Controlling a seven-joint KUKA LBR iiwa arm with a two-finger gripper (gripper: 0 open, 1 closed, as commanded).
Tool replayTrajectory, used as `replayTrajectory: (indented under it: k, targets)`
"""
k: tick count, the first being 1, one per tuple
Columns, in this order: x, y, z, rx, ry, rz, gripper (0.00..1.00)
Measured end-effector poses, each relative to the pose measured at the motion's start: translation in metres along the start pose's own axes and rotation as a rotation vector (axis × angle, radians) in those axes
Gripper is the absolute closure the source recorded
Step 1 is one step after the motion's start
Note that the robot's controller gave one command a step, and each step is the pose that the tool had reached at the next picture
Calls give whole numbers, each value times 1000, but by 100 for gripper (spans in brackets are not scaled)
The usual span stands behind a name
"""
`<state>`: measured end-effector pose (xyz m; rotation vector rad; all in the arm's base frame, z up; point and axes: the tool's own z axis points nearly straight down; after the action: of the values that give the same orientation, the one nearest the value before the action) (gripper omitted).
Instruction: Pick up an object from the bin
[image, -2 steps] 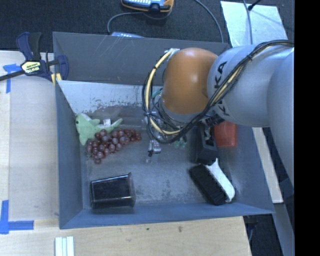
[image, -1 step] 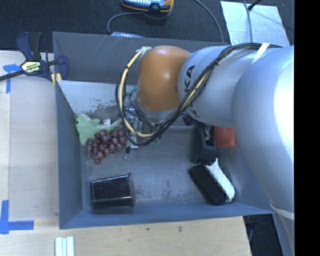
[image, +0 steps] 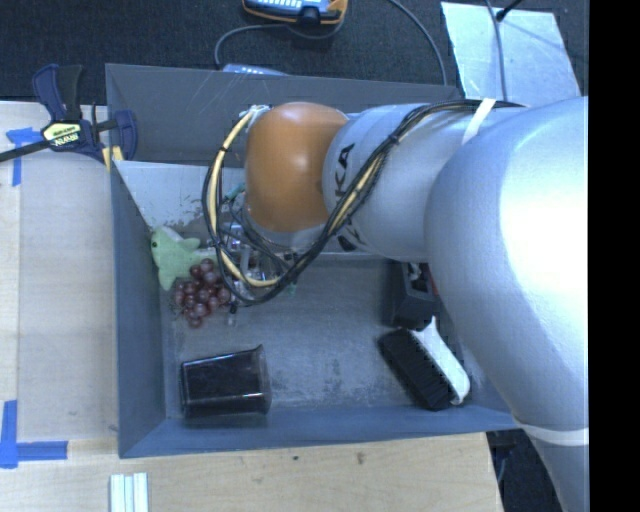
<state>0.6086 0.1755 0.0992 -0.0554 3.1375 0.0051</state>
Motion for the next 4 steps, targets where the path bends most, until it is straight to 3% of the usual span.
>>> replayTrajectory:
  k: [1, 4]
  targets:
    - [-6, 0, 29, 3, 0, -187, 100]
    - [-1, -2, 3, 3, 11, -190, 100]
